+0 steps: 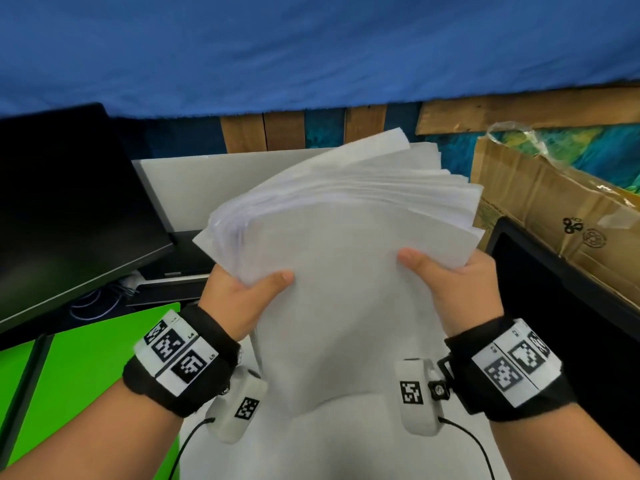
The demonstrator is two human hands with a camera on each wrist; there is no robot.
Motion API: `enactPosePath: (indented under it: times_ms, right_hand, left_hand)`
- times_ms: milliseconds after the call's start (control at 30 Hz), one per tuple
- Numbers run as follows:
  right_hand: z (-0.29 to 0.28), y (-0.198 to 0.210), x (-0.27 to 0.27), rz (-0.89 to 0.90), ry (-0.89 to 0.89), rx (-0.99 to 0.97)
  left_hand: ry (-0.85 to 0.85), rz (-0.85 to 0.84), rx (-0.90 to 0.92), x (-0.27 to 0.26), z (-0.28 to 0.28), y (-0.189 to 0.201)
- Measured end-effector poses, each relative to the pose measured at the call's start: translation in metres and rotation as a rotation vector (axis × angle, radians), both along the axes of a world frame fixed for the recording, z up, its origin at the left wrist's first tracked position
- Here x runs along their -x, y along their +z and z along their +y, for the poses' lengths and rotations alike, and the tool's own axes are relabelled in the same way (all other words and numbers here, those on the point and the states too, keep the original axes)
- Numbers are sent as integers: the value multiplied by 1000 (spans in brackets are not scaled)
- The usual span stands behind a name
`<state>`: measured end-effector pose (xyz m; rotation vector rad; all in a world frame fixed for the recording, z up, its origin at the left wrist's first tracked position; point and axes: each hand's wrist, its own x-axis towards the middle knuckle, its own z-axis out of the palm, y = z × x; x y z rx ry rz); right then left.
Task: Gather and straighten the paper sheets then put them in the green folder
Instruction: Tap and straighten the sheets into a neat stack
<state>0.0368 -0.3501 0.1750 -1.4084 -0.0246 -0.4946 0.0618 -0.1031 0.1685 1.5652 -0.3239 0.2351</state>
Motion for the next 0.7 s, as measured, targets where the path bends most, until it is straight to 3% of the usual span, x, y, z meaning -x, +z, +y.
enactPosePath:
  times_ms: [233, 367, 467, 700]
  right_hand:
    - [15, -1, 4, -152, -57, 109]
    - [10, 5, 3, -224, -45, 292]
    - [3, 6, -4, -274, -95, 481]
    - [-9, 8, -7, -221, -87, 574]
  left_hand:
    - [-74, -156, 24, 7, -4, 11]
    - [-75, -252, -54, 8, -2, 15]
    - [-115, -232, -7, 6, 0, 15]
    - [-117, -187, 119, 5, 5, 15]
